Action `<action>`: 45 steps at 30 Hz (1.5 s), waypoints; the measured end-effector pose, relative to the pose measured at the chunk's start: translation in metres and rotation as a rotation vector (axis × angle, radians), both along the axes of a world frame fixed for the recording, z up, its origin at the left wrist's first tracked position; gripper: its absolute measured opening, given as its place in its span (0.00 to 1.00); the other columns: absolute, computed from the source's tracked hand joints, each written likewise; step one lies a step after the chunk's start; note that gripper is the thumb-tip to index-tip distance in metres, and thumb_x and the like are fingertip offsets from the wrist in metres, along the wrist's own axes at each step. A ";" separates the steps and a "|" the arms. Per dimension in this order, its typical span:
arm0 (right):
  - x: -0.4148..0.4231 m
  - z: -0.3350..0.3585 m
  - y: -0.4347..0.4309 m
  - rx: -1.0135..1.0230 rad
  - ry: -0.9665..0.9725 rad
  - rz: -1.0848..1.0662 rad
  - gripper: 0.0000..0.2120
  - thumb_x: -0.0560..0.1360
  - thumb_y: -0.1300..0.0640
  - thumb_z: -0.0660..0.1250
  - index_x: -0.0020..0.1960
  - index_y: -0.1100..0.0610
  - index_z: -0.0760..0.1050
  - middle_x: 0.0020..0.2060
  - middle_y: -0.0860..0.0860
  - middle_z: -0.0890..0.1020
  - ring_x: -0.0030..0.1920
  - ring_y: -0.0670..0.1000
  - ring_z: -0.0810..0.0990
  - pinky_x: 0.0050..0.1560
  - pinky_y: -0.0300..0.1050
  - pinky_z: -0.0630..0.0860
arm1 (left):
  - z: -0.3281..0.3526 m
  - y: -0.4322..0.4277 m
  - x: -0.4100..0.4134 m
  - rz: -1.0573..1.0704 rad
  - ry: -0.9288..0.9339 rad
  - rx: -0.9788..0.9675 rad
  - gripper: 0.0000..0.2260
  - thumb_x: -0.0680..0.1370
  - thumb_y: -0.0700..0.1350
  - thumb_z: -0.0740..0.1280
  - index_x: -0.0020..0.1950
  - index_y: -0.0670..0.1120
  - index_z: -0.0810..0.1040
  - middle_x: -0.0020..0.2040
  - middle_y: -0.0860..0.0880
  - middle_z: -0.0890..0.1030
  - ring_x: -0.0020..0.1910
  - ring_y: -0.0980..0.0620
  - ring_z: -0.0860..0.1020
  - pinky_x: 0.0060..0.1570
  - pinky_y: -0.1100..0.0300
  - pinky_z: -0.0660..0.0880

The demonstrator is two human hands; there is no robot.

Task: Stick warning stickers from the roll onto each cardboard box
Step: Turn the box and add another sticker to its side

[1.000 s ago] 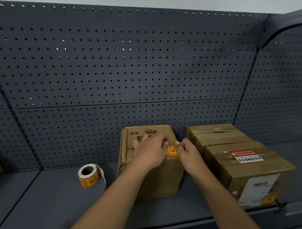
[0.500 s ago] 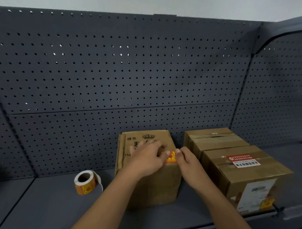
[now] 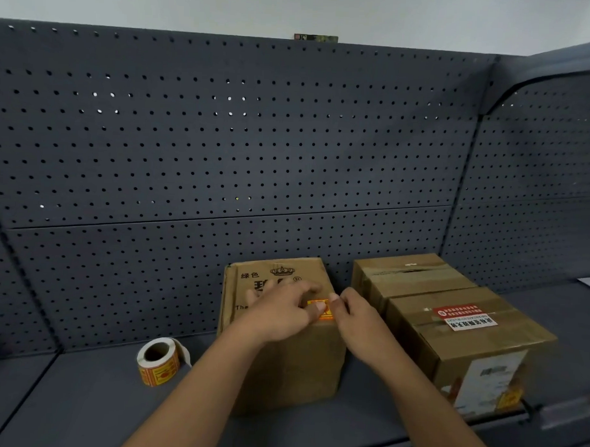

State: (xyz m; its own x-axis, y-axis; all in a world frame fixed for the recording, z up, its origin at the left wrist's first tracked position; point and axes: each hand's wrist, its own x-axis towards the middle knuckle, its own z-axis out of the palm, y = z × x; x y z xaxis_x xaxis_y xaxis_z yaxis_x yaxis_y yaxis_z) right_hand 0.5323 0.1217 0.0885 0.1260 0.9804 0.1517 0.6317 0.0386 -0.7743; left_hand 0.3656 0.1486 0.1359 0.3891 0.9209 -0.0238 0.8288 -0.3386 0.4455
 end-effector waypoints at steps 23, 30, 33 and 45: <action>-0.003 -0.011 -0.019 0.091 -0.016 -0.100 0.20 0.85 0.39 0.51 0.47 0.49 0.75 0.39 0.49 0.81 0.40 0.49 0.81 0.42 0.53 0.79 | -0.016 -0.008 -0.003 0.071 -0.270 0.225 0.13 0.85 0.52 0.61 0.68 0.60 0.76 0.65 0.59 0.78 0.67 0.54 0.73 0.73 0.43 0.67; -0.006 -0.005 -0.010 0.084 0.110 -0.106 0.20 0.84 0.37 0.53 0.52 0.49 0.78 0.48 0.47 0.81 0.49 0.43 0.79 0.44 0.39 0.72 | -0.001 -0.028 -0.031 0.189 -0.814 0.365 0.07 0.84 0.44 0.65 0.58 0.54 0.80 0.52 0.56 0.81 0.46 0.60 0.79 0.42 0.62 0.80; -0.002 -0.003 -0.005 0.079 0.140 -0.096 0.19 0.84 0.37 0.56 0.60 0.49 0.76 0.53 0.46 0.80 0.53 0.42 0.78 0.47 0.38 0.72 | -0.003 -0.021 -0.057 0.244 -0.675 0.377 0.07 0.83 0.47 0.65 0.60 0.56 0.78 0.56 0.58 0.78 0.53 0.60 0.79 0.51 0.58 0.81; -0.008 0.016 0.031 -0.194 0.357 -0.089 0.32 0.82 0.37 0.62 0.78 0.56 0.66 0.68 0.52 0.77 0.66 0.53 0.76 0.61 0.48 0.74 | -0.029 0.026 -0.088 0.517 -0.652 -0.410 0.37 0.77 0.69 0.65 0.79 0.50 0.62 0.69 0.45 0.76 0.64 0.44 0.77 0.67 0.46 0.74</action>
